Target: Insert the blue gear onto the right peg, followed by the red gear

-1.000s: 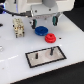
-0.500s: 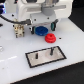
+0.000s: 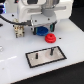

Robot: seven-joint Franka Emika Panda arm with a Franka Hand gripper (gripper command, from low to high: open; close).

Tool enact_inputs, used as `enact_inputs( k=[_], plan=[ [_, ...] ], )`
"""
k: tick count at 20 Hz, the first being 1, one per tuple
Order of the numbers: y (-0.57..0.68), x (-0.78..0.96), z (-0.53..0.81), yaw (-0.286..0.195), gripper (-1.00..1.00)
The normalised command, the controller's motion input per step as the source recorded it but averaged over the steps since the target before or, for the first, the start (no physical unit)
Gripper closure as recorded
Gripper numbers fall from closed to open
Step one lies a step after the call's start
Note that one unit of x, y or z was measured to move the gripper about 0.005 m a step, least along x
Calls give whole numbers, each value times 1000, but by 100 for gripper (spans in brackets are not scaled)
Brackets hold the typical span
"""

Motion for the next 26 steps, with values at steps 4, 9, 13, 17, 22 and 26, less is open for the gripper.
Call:
enact_inputs(
  k=[4, 9, 13, 17, 22, 26],
  plan=[
    [-9, -35, 80, 0, 100],
    [13, 221, 533, 0, 100],
    [-20, 461, 579, 0, 100],
    [-82, 635, 541, 0, 100],
    [-125, 761, 503, 0, 100],
    [-135, 815, 483, 0, 100]
  ],
)
